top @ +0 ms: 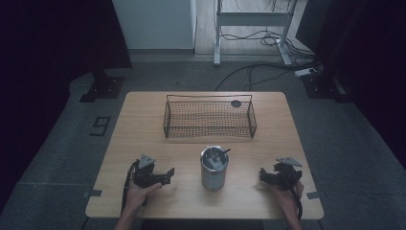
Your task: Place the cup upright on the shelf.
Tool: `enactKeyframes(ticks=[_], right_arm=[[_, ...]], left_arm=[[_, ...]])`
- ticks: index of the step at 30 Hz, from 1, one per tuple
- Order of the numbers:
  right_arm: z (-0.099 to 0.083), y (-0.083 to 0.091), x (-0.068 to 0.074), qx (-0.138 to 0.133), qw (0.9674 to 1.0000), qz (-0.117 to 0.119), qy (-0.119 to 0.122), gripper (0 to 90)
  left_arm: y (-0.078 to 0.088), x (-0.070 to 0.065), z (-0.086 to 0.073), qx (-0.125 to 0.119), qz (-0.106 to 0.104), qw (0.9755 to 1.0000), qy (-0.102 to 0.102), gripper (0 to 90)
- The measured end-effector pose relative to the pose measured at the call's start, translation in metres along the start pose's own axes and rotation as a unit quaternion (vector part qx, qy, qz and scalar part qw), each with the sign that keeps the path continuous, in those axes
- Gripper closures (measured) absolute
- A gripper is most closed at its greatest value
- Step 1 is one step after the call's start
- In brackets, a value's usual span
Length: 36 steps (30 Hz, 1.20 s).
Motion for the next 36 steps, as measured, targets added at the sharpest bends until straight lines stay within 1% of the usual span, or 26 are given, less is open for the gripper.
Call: enactKeyframes(ticks=[4, 7, 14, 18, 22, 23, 29, 36], right_arm=[[-0.001, 0.000, -0.001, 0.000, 1.0000, 0.000, 0.000, 0.0], [-0.001, 0.001, -0.001, 0.001, 1.0000, -0.001, 0.001, 0.0], [-0.001, 0.001, -0.001, 0.000, 1.0000, 0.001, 0.002, 0.0], [-0.001, 0.001, -0.001, 0.000, 1.0000, 0.001, 0.002, 0.0], [-0.001, 0.001, -0.001, 0.000, 1.0000, 0.002, 0.002, 0.0], [-0.001, 0.001, -0.001, 0.000, 1.0000, 0.002, 0.002, 0.0], [-0.001, 0.001, -0.001, 0.000, 1.0000, 0.002, 0.002, 0.0], [-0.001, 0.001, -0.001, 0.000, 1.0000, 0.002, 0.003, 0.0]], left_arm=[[-0.002, -0.001, 0.001, 0.000, 0.001, 1.0000, 0.001, 6.0], [-0.002, -0.005, 0.001, 0.001, -0.003, 1.0000, -0.003, 6.0], [-0.001, -0.002, 0.003, -0.002, -0.001, 1.0000, 0.005, 6.3], [-0.001, 0.000, 0.003, -0.002, 0.000, 1.0000, 0.006, 6.3], [-0.001, -0.001, 0.002, 0.003, -0.008, 0.9999, 0.006, 6.2], [0.000, -0.002, 0.003, -0.003, -0.006, 1.0000, 0.001, 6.2], [0.003, -0.004, 0.006, -0.011, -0.010, 0.9999, -0.004, 6.3], [0.009, -0.006, 0.010, -0.020, -0.017, 0.9997, 0.003, 6.6]])
Point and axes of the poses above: each handheld gripper's, and its own axes: y roughly backward along the jaws, z roughly out of its top, x roughly to its left, the point moved 10 cm from there along -y, roughly forward along the jaws, and after that the axes turned 4 degrees about y, right-handed, at the moved point
